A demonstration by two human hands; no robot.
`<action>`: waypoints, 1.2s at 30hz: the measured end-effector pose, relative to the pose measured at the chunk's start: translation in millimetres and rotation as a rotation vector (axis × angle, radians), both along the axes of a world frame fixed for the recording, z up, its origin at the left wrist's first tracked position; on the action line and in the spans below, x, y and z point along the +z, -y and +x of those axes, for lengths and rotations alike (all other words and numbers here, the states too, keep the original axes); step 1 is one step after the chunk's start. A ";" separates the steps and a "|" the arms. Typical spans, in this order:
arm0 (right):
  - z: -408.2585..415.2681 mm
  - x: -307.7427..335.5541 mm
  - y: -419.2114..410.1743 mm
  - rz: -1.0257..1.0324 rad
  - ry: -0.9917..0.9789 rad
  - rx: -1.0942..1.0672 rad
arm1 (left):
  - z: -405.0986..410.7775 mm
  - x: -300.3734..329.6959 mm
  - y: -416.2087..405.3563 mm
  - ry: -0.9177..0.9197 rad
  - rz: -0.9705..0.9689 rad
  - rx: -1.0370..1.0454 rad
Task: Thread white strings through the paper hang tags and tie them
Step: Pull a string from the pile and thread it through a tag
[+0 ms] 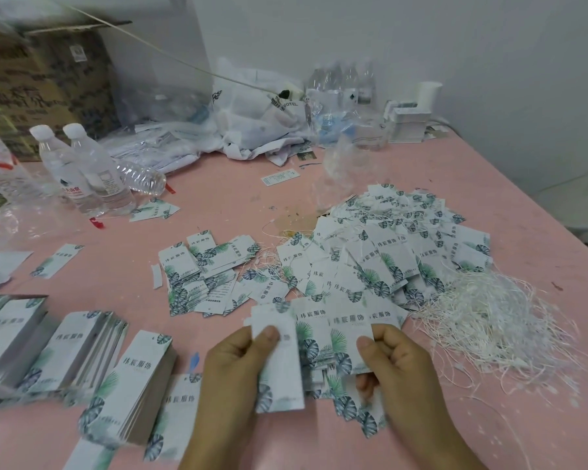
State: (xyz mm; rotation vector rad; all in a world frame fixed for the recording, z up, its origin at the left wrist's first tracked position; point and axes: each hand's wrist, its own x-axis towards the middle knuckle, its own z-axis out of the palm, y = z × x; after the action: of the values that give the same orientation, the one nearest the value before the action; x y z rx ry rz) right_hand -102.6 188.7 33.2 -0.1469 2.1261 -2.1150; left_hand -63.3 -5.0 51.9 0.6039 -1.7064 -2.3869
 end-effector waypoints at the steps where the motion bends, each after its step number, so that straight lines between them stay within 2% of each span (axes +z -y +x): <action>1: 3.2 2.6 3.1 -0.015 0.012 0.033 | 0.1 -0.7 -9.2 -0.032 -0.016 -0.018; 5: 16.8 11.1 14.9 -0.074 0.017 0.131 | 2.6 -6.1 -31.5 -0.100 -0.138 0.003; 8: 20.2 13.8 17.7 -0.082 0.040 0.177 | 3.9 -7.0 -36.2 -0.119 -0.152 0.027; 12: 19.3 16.0 16.4 -0.114 0.108 0.230 | 4.0 -7.2 -36.4 -0.118 -0.028 -0.055; 15: 15.9 20.8 10.6 -0.096 0.151 0.360 | 4.1 -10.2 -37.6 -0.091 0.129 -0.146; 18: 4.6 23.5 -5.9 0.169 0.086 0.363 | 3.6 -13.8 -39.6 -0.073 0.216 -0.186; 21: -20.3 25.3 -43.1 0.436 -0.003 0.053 | 3.1 -16.0 -39.7 -0.078 0.257 -0.170; 23: -34.4 28.4 -71.2 0.649 -0.045 -0.064 | 2.6 -15.3 -40.9 -0.103 0.305 -0.156; 28: -43.0 24.9 -94.8 0.879 0.094 0.102 | 0.2 -12.6 -43.7 -0.147 0.354 -0.163; 36: -41.7 19.8 -84.1 1.110 0.053 0.201 | 1.6 -11.0 -47.5 -0.135 0.355 -0.186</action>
State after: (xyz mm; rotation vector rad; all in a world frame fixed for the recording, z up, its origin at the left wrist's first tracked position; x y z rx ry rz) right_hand -144.3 272.8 52.9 -0.1550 2.7288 -0.6160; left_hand -61.8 42.5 40.9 0.3249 -1.3483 -2.8176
